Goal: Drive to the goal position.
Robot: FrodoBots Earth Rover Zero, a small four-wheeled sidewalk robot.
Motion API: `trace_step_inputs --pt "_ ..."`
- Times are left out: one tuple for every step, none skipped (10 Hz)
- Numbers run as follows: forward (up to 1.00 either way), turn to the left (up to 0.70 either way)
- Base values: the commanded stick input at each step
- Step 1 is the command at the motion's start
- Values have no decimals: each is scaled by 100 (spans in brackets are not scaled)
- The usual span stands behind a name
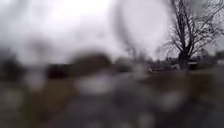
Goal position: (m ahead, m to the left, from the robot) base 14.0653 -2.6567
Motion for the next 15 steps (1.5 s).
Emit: trace_step_inputs --pt "85 0" --pt "85 0" --pt "85 0" --pt "85 0" --pt "85 0" --pt "85 0" --pt "85 0" --pt "85 0" --pt "85 0" --pt "85 0" --pt "85 0" --pt "85 0" --pt "85 0" --pt "85 0" --pt "85 0"
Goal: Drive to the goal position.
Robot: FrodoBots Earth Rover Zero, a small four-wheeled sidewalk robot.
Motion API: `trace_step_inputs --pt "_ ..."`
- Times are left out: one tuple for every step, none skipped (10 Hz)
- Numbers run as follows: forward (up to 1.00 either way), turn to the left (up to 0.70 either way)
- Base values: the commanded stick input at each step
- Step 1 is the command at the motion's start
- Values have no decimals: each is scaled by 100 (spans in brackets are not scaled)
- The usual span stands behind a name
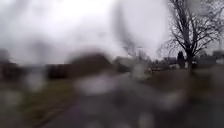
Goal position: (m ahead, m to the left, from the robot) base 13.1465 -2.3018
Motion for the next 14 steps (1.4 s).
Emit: trace_step_inputs --pt "85 0" --pt "85 0" --pt "85 0" --pt "85 0" --pt "85 0" --pt "85 0" --pt "85 0" --pt "85 0" --pt "85 0" --pt "85 0" --pt "85 0" --pt "85 0" --pt "85 0" --pt "85 0"
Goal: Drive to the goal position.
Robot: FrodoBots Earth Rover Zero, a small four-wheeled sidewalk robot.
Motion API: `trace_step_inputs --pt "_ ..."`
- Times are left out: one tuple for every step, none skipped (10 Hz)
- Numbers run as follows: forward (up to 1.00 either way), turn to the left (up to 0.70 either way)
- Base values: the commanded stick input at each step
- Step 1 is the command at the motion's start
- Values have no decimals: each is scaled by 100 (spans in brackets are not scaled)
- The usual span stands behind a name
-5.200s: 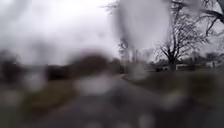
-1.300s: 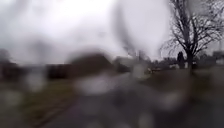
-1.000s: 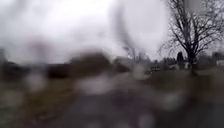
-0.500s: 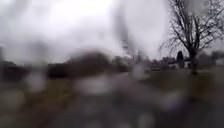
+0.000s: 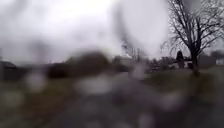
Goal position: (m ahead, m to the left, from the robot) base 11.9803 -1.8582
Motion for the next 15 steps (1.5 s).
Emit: trace_step_inputs --pt "85 0" --pt "85 0" --pt "85 0" --pt "85 0" --pt "85 0" --pt "85 0" --pt "85 0" --pt "85 0" --pt "85 0" --pt "85 0" --pt "85 0" --pt "85 0" --pt "85 0" --pt "85 0" --pt "85 0"
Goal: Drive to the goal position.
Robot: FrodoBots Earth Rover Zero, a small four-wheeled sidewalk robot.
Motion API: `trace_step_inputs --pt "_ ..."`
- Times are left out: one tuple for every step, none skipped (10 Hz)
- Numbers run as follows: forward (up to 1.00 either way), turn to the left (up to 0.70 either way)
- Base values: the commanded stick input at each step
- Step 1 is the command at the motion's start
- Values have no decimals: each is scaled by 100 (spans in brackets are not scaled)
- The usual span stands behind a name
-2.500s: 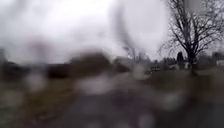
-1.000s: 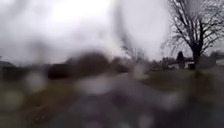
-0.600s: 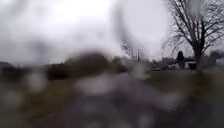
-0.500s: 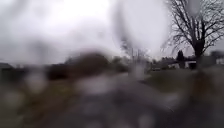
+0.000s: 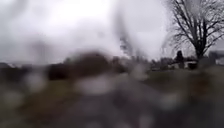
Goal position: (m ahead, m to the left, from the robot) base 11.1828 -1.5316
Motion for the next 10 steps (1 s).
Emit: trace_step_inputs --pt "85 0" --pt "85 0" --pt "85 0" --pt "85 0" --pt "85 0" --pt "85 0" --pt "85 0" --pt "85 0" --pt "85 0" --pt "85 0"
